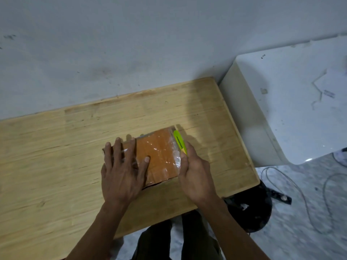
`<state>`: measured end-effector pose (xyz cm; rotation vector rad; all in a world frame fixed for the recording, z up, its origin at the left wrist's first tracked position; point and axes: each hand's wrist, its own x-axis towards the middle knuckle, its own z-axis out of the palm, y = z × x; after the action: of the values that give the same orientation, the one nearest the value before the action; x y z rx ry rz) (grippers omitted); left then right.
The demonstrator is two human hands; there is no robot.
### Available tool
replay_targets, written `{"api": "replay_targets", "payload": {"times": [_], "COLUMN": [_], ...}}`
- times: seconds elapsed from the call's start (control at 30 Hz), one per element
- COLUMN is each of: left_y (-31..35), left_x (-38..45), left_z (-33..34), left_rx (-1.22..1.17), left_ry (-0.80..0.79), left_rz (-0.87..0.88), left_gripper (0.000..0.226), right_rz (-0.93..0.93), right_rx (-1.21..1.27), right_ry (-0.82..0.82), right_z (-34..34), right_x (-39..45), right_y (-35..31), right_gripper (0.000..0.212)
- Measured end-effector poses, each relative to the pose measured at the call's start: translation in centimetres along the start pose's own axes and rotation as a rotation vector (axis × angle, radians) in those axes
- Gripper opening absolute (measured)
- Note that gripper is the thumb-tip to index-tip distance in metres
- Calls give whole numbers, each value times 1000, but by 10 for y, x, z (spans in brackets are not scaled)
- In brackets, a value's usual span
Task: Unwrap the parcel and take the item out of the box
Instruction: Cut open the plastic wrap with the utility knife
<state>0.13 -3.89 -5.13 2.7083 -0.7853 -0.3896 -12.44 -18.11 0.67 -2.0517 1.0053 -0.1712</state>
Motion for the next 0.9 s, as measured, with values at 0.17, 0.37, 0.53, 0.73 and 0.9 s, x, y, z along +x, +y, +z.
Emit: {"api": "replay_targets", "payload": {"times": [0.17,0.37,0.53,0.73,0.9], "left_y": [-1,-2,-2,-2,-1], "left_x": [0,0,0,0,1], "left_z": [2,4,5,5,5], "left_rx": [-5,-2,2,7,14], "left_ry": [14,13,13,12,7], "left_rz": [5,3,-4,-2,-2], "left_gripper": [73,74,74,74,75], "right_rz": [7,26,19,18,28], "right_rx": [-54,-47,-73,-58,-94], "right_ry": [-30,-31,-42,-37,-31], "right_z": [0,3,6,7,8], "right_x": [5,8,11,10,12], "right_y": [-1,-1,2,1,-3], "right_gripper": [45,46,45,44,45]}}
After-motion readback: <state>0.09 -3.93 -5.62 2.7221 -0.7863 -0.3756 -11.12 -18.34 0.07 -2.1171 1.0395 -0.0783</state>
